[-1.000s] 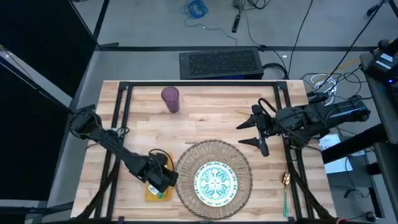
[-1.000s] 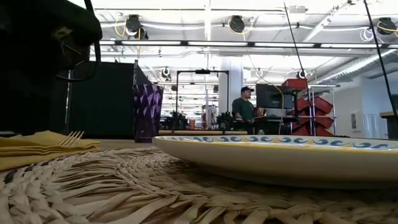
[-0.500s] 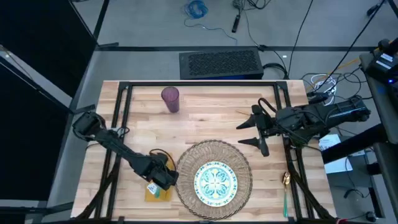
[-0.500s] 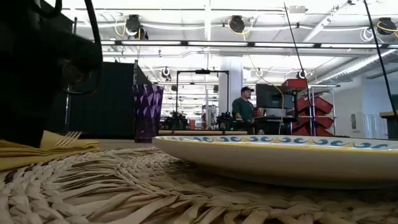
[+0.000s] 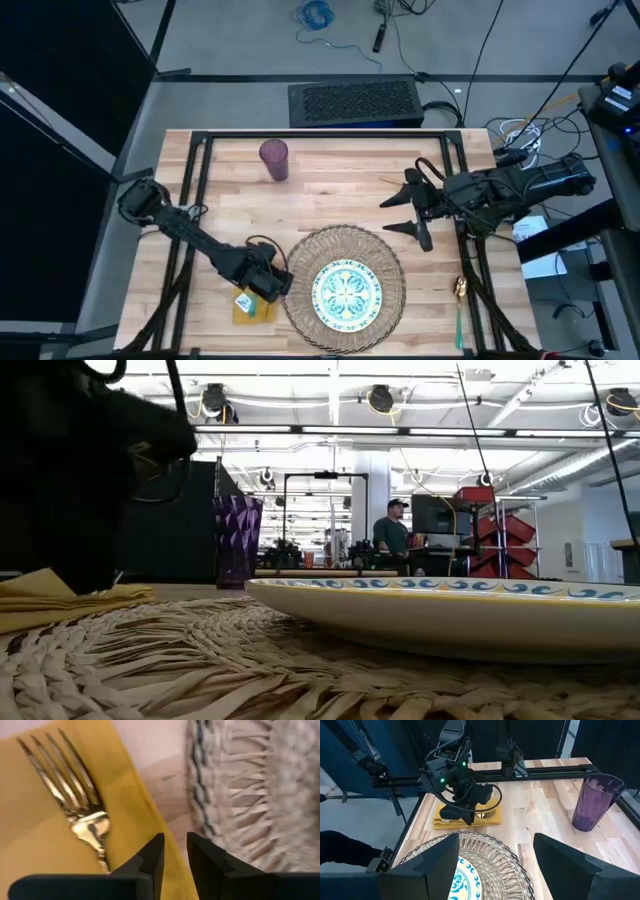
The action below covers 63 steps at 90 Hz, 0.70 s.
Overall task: Set table place
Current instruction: Put the green fork on the yellow table napkin
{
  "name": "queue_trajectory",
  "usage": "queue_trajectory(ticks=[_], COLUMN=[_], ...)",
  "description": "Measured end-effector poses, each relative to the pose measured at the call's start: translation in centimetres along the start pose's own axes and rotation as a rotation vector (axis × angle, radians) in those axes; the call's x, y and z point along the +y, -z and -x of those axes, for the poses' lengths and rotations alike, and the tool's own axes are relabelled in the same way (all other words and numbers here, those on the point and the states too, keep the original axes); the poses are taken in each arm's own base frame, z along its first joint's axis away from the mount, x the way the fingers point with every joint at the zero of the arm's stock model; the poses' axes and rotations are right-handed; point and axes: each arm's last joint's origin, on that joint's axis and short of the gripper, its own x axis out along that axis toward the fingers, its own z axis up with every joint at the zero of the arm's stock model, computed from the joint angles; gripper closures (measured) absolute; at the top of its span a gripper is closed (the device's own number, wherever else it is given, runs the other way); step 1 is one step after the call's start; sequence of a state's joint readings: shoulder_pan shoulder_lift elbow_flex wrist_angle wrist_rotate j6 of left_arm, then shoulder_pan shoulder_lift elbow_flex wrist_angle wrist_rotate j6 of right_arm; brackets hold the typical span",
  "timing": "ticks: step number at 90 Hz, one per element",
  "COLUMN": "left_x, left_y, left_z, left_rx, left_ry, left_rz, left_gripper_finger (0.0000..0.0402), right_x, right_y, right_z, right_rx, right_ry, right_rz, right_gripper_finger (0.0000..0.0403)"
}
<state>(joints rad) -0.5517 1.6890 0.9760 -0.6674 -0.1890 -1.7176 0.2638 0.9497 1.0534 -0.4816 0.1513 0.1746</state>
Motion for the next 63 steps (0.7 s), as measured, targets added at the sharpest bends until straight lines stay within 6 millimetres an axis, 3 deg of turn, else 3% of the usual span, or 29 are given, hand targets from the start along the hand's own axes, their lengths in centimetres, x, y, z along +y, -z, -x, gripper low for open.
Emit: queue_trajectory(ticks=[63], left_x=[0.9], left_y=[-3.9], left_z=[-0.6], left_rx=[-0.034], left_ry=[-0.134], left_rz=[-0.021], left_gripper_finger=[0.0334], right_x=[0.9], right_y=[0.1], right_z=[0.1], right_rx=[-0.002], right_ry=[-0.043], right_rz=[0.001], right_gripper_finger=[0.0161])
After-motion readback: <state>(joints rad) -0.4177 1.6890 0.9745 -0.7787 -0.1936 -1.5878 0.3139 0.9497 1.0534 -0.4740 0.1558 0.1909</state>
